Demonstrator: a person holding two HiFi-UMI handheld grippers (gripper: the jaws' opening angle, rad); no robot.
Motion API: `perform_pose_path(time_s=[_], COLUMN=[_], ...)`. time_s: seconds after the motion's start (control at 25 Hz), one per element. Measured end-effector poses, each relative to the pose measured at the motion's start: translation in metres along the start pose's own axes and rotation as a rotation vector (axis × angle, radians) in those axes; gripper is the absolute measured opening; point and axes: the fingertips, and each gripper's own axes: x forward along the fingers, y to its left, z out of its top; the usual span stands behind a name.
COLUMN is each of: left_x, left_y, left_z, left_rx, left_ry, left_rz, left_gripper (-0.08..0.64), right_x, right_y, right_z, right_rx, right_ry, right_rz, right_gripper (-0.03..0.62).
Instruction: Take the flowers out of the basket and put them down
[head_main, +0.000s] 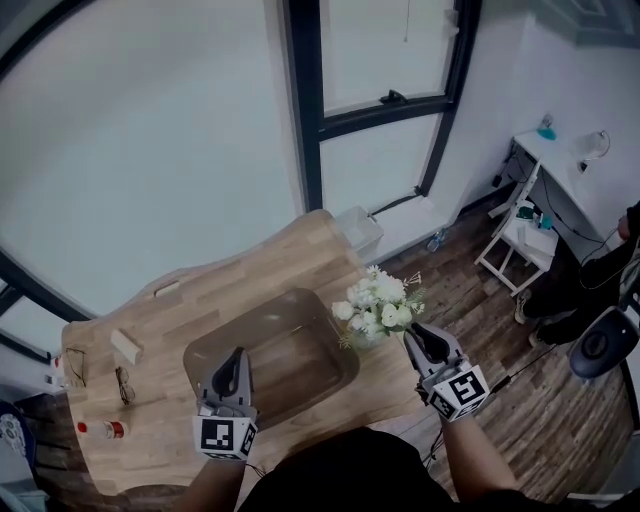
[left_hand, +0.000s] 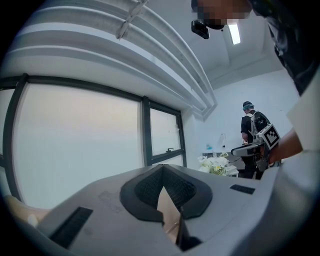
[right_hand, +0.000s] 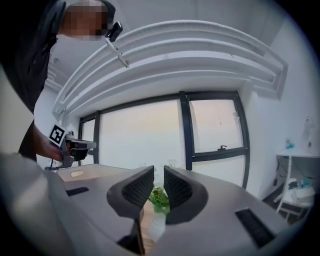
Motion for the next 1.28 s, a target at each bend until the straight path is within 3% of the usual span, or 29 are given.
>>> perform_pose_path(time_s=[0.28, 0.44, 1.28], left_x=[-0.003, -0.006, 0.001], left_y=[0.000, -0.002, 0.001], left_z=[-0.004, -0.006, 0.002], left_rx=[0.009, 0.012, 0.033], left_ry=[0.008, 0.010, -0.008], left_rz=[-0.010, -0.014, -0.025], left_gripper=[0.005, 0.005, 0.005], right_x=[0.000, -0.001, 0.006], right_y=[-0.002, -0.007, -0.003], right_z=[0.004, -0.006, -0.005], right_rx=[-0.013, -0.010, -0.028], right_ry=[0.021, 0.040, 0.053], right_rz=[-0.043, -0.085, -0.081], right_gripper=[0.025, 0.021, 0.021])
